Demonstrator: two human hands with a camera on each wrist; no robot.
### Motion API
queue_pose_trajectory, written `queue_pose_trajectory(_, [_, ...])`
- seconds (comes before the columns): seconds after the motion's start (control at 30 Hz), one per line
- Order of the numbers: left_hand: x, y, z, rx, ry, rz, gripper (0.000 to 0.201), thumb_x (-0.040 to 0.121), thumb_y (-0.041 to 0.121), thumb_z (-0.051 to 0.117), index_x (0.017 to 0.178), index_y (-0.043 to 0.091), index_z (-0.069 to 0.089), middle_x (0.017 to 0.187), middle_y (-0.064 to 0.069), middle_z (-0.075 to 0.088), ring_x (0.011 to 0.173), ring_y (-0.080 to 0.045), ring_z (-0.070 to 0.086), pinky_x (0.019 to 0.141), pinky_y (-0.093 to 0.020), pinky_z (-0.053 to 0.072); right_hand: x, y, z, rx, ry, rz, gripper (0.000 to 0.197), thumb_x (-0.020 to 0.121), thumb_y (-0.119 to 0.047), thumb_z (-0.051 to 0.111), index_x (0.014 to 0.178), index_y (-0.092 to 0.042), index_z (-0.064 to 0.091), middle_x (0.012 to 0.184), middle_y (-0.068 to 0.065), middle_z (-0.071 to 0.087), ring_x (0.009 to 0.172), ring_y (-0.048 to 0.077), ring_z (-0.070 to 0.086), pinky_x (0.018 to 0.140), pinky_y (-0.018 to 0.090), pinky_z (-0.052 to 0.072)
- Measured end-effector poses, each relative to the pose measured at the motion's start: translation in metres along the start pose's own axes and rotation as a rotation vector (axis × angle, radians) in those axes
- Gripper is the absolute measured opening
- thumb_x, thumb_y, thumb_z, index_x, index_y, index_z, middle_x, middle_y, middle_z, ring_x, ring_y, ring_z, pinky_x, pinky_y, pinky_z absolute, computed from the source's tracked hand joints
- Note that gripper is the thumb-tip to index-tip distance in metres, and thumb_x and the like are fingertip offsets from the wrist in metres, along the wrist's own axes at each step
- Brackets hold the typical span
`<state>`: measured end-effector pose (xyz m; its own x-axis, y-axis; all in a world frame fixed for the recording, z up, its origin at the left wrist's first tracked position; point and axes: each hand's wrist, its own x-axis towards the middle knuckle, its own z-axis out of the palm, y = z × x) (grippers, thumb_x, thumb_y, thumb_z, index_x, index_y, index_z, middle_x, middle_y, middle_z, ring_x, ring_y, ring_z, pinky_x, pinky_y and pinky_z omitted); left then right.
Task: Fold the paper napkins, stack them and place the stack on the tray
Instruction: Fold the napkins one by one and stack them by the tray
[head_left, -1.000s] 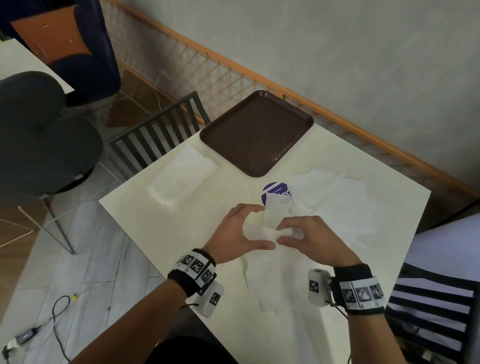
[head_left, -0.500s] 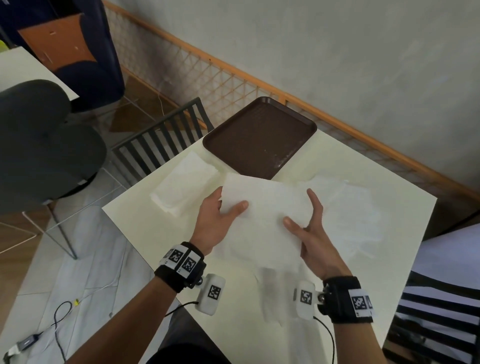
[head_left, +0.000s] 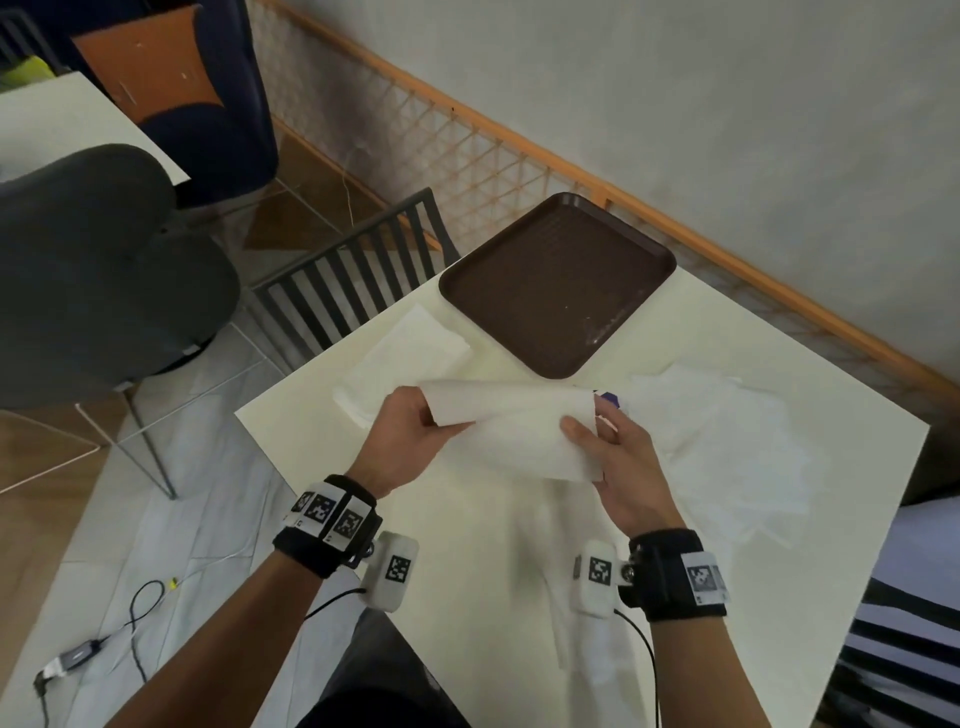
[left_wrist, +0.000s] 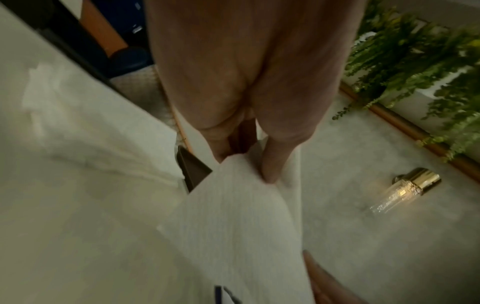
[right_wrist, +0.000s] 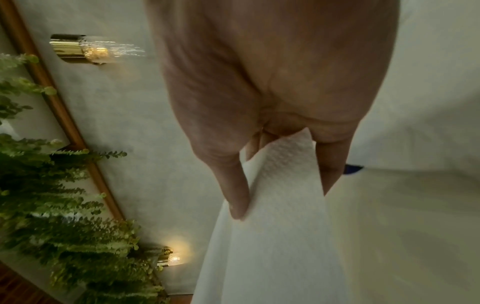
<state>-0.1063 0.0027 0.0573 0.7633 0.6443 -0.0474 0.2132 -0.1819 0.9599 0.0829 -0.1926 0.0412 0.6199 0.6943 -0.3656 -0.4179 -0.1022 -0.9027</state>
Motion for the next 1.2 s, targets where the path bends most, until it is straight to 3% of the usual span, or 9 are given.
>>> queue_pose_trajectory(0.1, [0.004, -0.006, -0.018, 0.115, 0.028, 0.091, 0.021, 0.097, 0.012, 0.077, 0.117, 0.016, 0.082, 0.108, 0.004, 0.082, 0.107, -0.015, 0.077, 0.087, -0.043, 0.064, 0.019, 0.002, 0.01, 0.029, -0.018, 0.009, 0.04, 0.094, -0.014, 0.081, 0.133, -0.008, 0.071, 0.12, 0.01, 0.077, 0.112, 0.024, 0.074, 0.096, 0.037, 0.061])
queue_pose_trajectory(0.2, [0.007, -0.01, -0.033, 0.177, 0.082, 0.119, 0.018, 0.097, 0.015, 0.074, 0.113, 0.016, 0.084, 0.104, 0.002, 0.083, 0.101, -0.021, 0.079, 0.081, -0.052, 0.064, 0.031, 0.005, 0.023, 0.059, -0.016, 0.001, 0.022, 0.099, 0.006, 0.067, 0.118, -0.004, 0.072, 0.108, 0.009, 0.081, 0.099, 0.021, 0.078, 0.083, 0.03, 0.064])
queue_pose_trajectory(0.33, [0.005, -0.009, -0.05, 0.106, 0.035, 0.158, 0.032, 0.097, -0.009, 0.066, 0.111, 0.013, 0.084, 0.108, 0.002, 0.082, 0.105, -0.02, 0.078, 0.089, -0.042, 0.063, 0.042, 0.004, 0.038, 0.09, 0.028, 0.027, 0.023, 0.098, 0.009, 0.066, 0.117, -0.002, 0.072, 0.106, 0.007, 0.081, 0.096, 0.022, 0.077, 0.078, 0.032, 0.065])
queue_pose_trajectory(0.53, [-0.006, -0.012, -0.067, 0.142, 0.075, 0.066, 0.048, 0.101, -0.013, 0.046, 0.097, 0.017, 0.083, 0.102, 0.011, 0.079, 0.096, -0.007, 0.07, 0.086, -0.02, 0.048, 0.053, -0.003, 0.051, 0.21, -0.046, 0.238, 0.03, 0.106, -0.031, 0.053, 0.087, -0.015, 0.07, 0.096, 0.009, 0.072, 0.071, 0.021, 0.06, 0.058, 0.028, 0.049])
queue_pose_trajectory(0.63, [-0.008, -0.017, -0.069, -0.028, 0.107, -0.043, 0.045, 0.102, -0.006, 0.042, 0.094, 0.01, 0.082, 0.105, 0.004, 0.078, 0.098, -0.013, 0.069, 0.089, -0.033, 0.053, 0.06, -0.005, 0.057, -0.008, -0.104, 0.215, 0.041, 0.107, -0.046, 0.06, 0.083, -0.013, 0.067, 0.1, 0.008, 0.074, 0.081, 0.023, 0.066, 0.065, 0.031, 0.047])
queue_pose_trajectory(0.7, [-0.007, -0.018, -0.07, -0.036, 0.186, -0.072, 0.036, 0.106, 0.006, 0.051, 0.091, 0.013, 0.083, 0.106, 0.003, 0.08, 0.106, -0.016, 0.072, 0.093, -0.034, 0.055, 0.068, -0.006, 0.063, -0.212, -0.16, 0.132, 0.023, 0.099, -0.029, 0.078, 0.087, -0.011, 0.07, 0.103, 0.007, 0.077, 0.094, 0.027, 0.07, 0.075, 0.032, 0.052])
queue_pose_trajectory(0.83, [0.001, -0.033, -0.072, 0.143, 0.353, -0.094, 0.006, 0.092, 0.021, 0.083, 0.086, 0.022, 0.081, 0.065, 0.019, 0.069, 0.052, -0.004, 0.054, 0.061, -0.013, 0.043, 0.099, -0.012, 0.088, -0.62, -0.147, -0.134, 0.02, 0.082, -0.015, 0.095, 0.089, -0.02, 0.076, 0.086, -0.015, 0.073, 0.088, 0.013, 0.066, 0.088, 0.03, 0.053])
queue_pose_trajectory(0.93, [0.012, -0.053, -0.074, 0.207, 0.437, -0.178, 0.008, 0.089, 0.02, 0.086, 0.086, 0.025, 0.08, 0.056, 0.013, 0.059, 0.045, -0.009, 0.04, 0.052, -0.011, 0.036, 0.136, -0.02, 0.122, -0.82, -0.098, -0.266, 0.019, 0.086, -0.018, 0.092, 0.091, -0.026, 0.075, 0.095, -0.016, 0.076, 0.095, 0.007, 0.07, 0.092, 0.025, 0.054])
queue_pose_trajectory(1.2, [0.046, -0.099, -0.076, 0.41, 0.426, -0.301, 0.014, 0.089, 0.021, 0.085, 0.098, 0.021, 0.074, 0.068, 0.006, 0.063, 0.062, -0.009, 0.06, 0.073, -0.026, 0.049, 0.222, 0.012, 0.186, -1.147, -0.065, -0.347, 0.01, 0.1, -0.007, 0.075, 0.103, -0.017, 0.074, 0.111, 0.004, 0.068, 0.091, 0.009, 0.061, 0.086, 0.02, 0.051])
